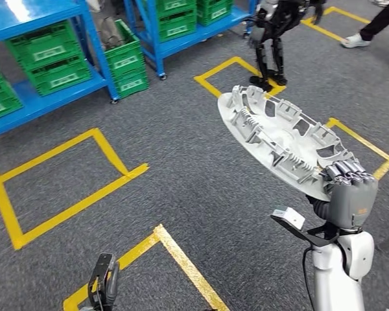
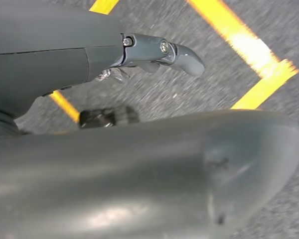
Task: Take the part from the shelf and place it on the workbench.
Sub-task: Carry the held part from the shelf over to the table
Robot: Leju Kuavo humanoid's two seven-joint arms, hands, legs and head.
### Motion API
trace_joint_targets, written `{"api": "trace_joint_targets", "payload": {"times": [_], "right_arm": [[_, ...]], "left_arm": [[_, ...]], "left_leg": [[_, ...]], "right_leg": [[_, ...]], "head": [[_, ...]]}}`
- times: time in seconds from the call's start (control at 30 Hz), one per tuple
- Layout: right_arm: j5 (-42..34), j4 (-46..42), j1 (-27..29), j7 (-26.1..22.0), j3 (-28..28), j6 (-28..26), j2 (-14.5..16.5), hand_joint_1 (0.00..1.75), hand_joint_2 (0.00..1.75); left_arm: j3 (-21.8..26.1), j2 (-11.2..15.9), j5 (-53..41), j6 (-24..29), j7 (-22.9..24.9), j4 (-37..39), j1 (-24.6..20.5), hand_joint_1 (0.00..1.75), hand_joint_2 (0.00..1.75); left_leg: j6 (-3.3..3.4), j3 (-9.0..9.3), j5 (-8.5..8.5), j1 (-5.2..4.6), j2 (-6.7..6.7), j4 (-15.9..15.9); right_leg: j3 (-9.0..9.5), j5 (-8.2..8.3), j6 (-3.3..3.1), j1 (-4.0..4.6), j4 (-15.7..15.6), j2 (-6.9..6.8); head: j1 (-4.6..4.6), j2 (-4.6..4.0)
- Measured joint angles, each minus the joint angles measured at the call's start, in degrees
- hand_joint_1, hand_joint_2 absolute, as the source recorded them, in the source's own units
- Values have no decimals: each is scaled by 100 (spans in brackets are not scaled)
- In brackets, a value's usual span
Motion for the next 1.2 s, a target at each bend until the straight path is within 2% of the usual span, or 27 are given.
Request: {"api": "trace_joint_targets", "payload": {"times": [0.03,0.07,0.1,0.17,0.23,0.27,0.33,0.37,0.43,0.47,0.5,0.53,0.57,0.6,0.67,0.7,0.73,0.77,0.8,0.83,0.87,0.93,1.0,1.07,1.1,1.13,1.2], "right_arm": [[4,-4,-2,0,1,0,2,175,175],[10,-6,0,0,1,0,3,175,175],[20,-7,2,0,-2,0,3,175,175],[46,-27,-6,0,-13,0,3,175,175],[67,-64,-29,-2,-12,0,4,175,175],[72,-79,-41,-2,-10,0,5,175,175],[75,-97,-49,-2,-15,0,4,175,175],[77,-106,-48,-2,-21,0,4,175,175],[84,-126,-56,-2,-29,0,5,175,175],[91,-133,-59,-2,-28,0,9,175,175],[97,-135,-62,-2,-27,0,12,175,175],[102,-135,-60,-2,-26,0,15,175,175],[104,-135,-54,-2,-25,0,16,175,175],[104,-135,-46,-2,-26,0,17,175,175],[104,-142,-36,-2,-28,0,23,175,175],[105,-148,-37,-2,-30,0,29,175,175],[107,-156,-42,-2,-29,0,37,175,175],[110,-169,-46,-2,-30,-1,43,175,175],[113,-181,-45,-2,-31,-1,47,175,175],[116,-193,-37,-2,-35,-2,49,175,175],[117,-204,-22,-2,-43,-2,49,175,175],[116,-219,-11,-1,-54,-2,51,175,175],[115,-227,-27,0,-50,-2,56,175,175],[115,-227,-35,-1,-48,-1,58,175,175],[116,-227,-36,-1,-52,-1,58,175,175],[116,-227,-37,-2,-58,0,58,175,175],[119,-227,-56,-2,-67,0,58,175,175]], "left_arm": [[4,7,34,-10,110,10,11,0,0],[13,14,84,-14,252,23,20,0,0],[29,21,142,-15,397,39,25,0,0],[98,32,295,-45,673,69,34,0,0],[194,54,426,-93,869,109,44,0,0],[236,64,467,-110,931,130,52,0,0],[289,76,501,-126,977,157,72,0,0],[307,82,511,-132,996,166,79,0,0],[345,102,529,-158,1060,191,89,0,0],[370,113,545,-174,1112,213,101,0,0],[392,125,560,-192,1165,238,123,0,0],[409,137,574,-208,1219,263,151,0,0],[420,151,586,-227,1268,284,177,0,0],[426,172,597,-252,1317,301,195,0,0],[439,217,615,-311,1405,327,207,0,0],[446,240,620,-345,1448,346,207,0,0],[453,258,621,-374,1485,366,207,0,0],[458,273,621,-402,1524,383,207,0,0],[461,281,622,-427,1553,397,209,0,0],[463,283,623,-444,1573,400,208,0,0],[464,281,624,-463,1585,401,201,0,0],[470,290,626,-490,1588,402,185,0,0],[486,306,626,-512,1597,403,183,0,0],[509,309,628,-533,1614,407,191,0,0],[520,308,630,-543,1623,408,190,0,0],[529,306,631,-549,1632,409,183,0,0],[546,302,638,-558,1643,409,161,0,0]], "left_leg": [[-2,-7,-5,-5,99,7],[-6,-12,-10,-7,194,15],[-16,-15,-17,-8,281,25],[-62,-16,-49,-11,430,67],[-126,-30,-93,-43,545,134],[-151,-30,-106,-59,596,158],[-186,-13,-122,-68,683,172],[-210,-9,-165,-56,625,198],[-257,-115,-407,-27,341,509],[-272,-257,-603,-12,169,858],[-280,-442,-789,-5,84,1277],[-286,-622,-920,-1,49,1657],[-289,-744,-942,3,40,1874],[-288,-775,-840,10,30,1867],[-284,-585,-379,43,-86,1260],[-286,-461,-183,74,-264,901],[-287,-355,-78,104,-420,607],[-288,-306,-58,122,-546,447],[-283,-298,-97,125,-593,407],[-264,-293,-114,122,-527,377],[-236,-295,-105,121,-451,363],[-156,-277,-71,122,-282,314],[-99,-272,-61,85,-105,297],[-81,-273,-63,43,82,301],[-79,-273,-64,29,170,302],[-79,-271,-64,20,248,303],[-95,-264,-74,-2,389,308]], "right_leg": [[-114,-110,19,-3,301,-56],[-131,-125,32,-5,417,-83],[-24,-43,38,-7,297,-107],[457,222,25,8,-466,-277],[828,350,-50,38,-1046,-462],[882,342,-94,53,-1130,-493],[873,362,-171,54,-1109,-373],[871,374,-203,39,-1117,-315],[878,402,-260,-1,-1139,-194],[881,408,-275,-12,-1141,-126],[880,409,-283,-16,-1139,-50],[880,409,-287,-17,-1136,34],[880,408,-289,-17,-1133,122],[881,405,-287,-18,-1126,211],[876,390,-264,-29,-1102,383],[856,379,-237,-28,-1074,465],[820,376,-201,-34,-1046,545],[769,382,-159,-42,-1025,617],[721,401,-112,-55,-1017,688],[678,426,-64,-74,-1029,762],[636,429,-25,-82,-1025,759],[479,284,22,-55,-792,462],[161,-60,29,-28,-115,59],[-108,-288,27,-26,516,-55],[-106,-264,21,-24,567,-70],[19,-144,8,-20,379,-93],[497,156,-35,20,-424,-295]], "head": [[3,0],[4,0],[8,0],[10,0],[4,0],[-1,0],[-5,0],[-10,0],[-29,0],[-40,0],[-45,0],[-49,0],[-47,0],[-46,0],[-48,0],[-50,0],[-51,0],[-57,0],[-62,0],[-65,0],[-69,0],[-34,0],[-1,0],[3,0],[4,0],[4,0],[4,0]]}}
